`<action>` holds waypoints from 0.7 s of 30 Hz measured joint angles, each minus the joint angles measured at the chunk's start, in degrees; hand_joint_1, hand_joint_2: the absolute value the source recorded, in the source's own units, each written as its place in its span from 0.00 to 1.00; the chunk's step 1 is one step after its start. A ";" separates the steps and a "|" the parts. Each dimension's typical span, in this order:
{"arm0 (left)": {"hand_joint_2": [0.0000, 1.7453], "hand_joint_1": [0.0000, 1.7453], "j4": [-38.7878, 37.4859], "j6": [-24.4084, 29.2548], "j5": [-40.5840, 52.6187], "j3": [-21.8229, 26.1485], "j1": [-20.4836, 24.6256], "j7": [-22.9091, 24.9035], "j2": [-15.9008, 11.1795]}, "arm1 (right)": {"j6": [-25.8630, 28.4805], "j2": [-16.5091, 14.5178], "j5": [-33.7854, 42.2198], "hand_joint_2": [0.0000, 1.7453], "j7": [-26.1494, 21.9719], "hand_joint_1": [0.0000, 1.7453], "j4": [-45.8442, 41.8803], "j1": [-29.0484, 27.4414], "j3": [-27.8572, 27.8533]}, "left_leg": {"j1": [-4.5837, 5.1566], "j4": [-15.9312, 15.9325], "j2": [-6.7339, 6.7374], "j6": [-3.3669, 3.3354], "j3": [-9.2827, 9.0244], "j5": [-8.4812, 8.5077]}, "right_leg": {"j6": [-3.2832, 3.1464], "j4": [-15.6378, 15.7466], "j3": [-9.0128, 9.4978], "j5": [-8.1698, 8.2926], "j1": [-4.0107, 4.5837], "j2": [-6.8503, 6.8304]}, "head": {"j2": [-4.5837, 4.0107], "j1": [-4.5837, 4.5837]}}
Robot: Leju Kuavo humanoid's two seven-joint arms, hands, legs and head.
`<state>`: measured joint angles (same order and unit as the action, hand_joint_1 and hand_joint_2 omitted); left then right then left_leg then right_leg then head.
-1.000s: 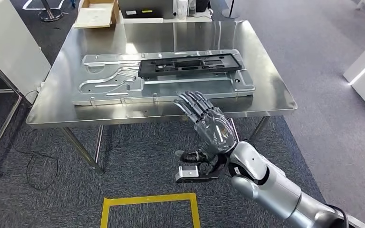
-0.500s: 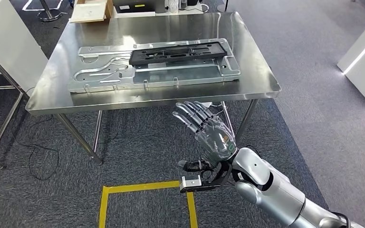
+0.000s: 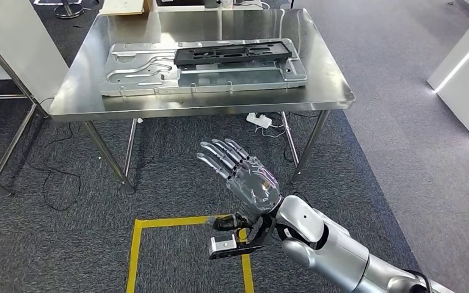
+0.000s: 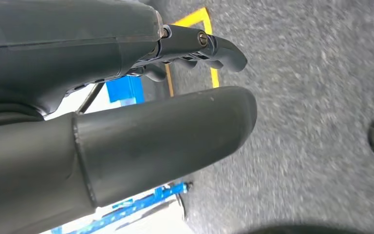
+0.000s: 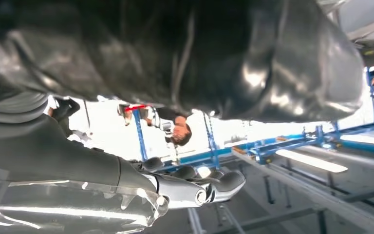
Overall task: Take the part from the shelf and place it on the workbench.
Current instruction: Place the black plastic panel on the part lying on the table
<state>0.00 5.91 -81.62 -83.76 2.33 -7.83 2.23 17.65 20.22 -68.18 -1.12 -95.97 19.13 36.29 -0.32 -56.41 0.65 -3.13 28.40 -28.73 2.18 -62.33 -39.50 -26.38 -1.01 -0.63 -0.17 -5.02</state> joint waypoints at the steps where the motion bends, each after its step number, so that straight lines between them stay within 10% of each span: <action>1: 0.00 0.00 0.00 -0.01 0.07 0.00 0.04 -0.22 -0.10 | 0.01 -0.02 -0.01 0.00 0.01 0.00 0.04 -0.01 0.19 | 0.09 -0.04 0.10 -0.32 0.94 0.77 | 0.20 -3.32 -0.93 -3.23 -0.05 0.10 | 0.00 -0.01; 3: 0.00 0.00 0.00 -0.03 0.19 0.00 0.06 -0.67 -0.33 | 0.01 -0.02 -0.08 0.00 0.03 0.00 0.12 -0.05 0.49 | 0.23 -0.25 0.17 -0.47 3.03 2.32 | 0.52 -10.43 -2.17 -7.12 -0.10 0.19 | 0.00 0.00; 5: 0.00 0.00 0.00 -0.37 0.24 0.00 0.03 -1.35 -0.50 | 0.01 -0.02 -0.24 0.00 0.03 0.00 0.19 -0.09 0.71 | 0.32 -0.69 0.17 -0.32 5.22 3.68 | 0.54 -12.42 -0.57 -5.48 -0.10 0.24 | 0.00 0.00; 7: 0.00 0.00 0.00 -1.28 0.11 0.00 0.02 -2.77 -0.64 | -0.01 -0.02 -0.59 0.00 0.04 0.00 0.22 -0.05 0.85 | 0.35 -1.31 0.14 -0.02 7.11 4.65 | 0.10 -6.76 5.03 -2.86 0.00 0.25 | 0.00 0.00; 10: 0.00 0.00 0.00 -2.25 0.26 0.00 -0.01 -3.98 -0.94 | -0.07 -0.07 -1.44 0.00 0.02 0.00 0.07 0.14 1.21 | 0.44 -2.14 0.11 0.86 8.47 5.69 | -0.88 4.41 12.92 -4.98 0.57 0.08 | 0.00 0.01; 14: 0.00 0.00 0.00 -3.28 0.87 -0.02 -0.34 -4.15 -1.79 | -0.13 -0.31 -2.24 0.00 0.04 0.00 -0.03 0.02 1.96 | 0.12 -3.09 -0.07 2.45 9.13 5.39 | -2.55 6.41 12.78 -4.05 0.53 -0.33 | 0.00 0.03; 18: 0.00 0.00 0.00 -3.98 1.75 -0.13 -0.90 -4.77 -2.40 | 0.06 -0.50 -2.30 0.00 0.61 0.00 -0.05 -0.86 2.35 | -0.36 -15.01 -0.33 3.63 13.06 -3.14 | -3.25 6.46 10.91 -2.30 0.35 -1.24 | 0.00 0.11; 21: 0.00 0.00 0.00 -4.09 2.22 -0.18 -1.18 -5.15 -2.84 | 0.54 -0.49 -2.93 0.00 0.82 0.00 -0.29 -2.00 2.72 | -0.62 -14.33 -0.08 4.06 10.47 -1.77 | -2.91 5.78 9.67 -1.85 0.24 -2.44 | 0.00 0.11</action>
<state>0.00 1.81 -79.40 -83.94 1.15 -12.98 -0.61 18.19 19.73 -71.11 -0.30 -96.26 17.13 39.01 -0.94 -70.74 0.58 0.94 38.87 -30.50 -0.74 -56.55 -29.82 -28.24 -0.77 -3.07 -0.17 -4.91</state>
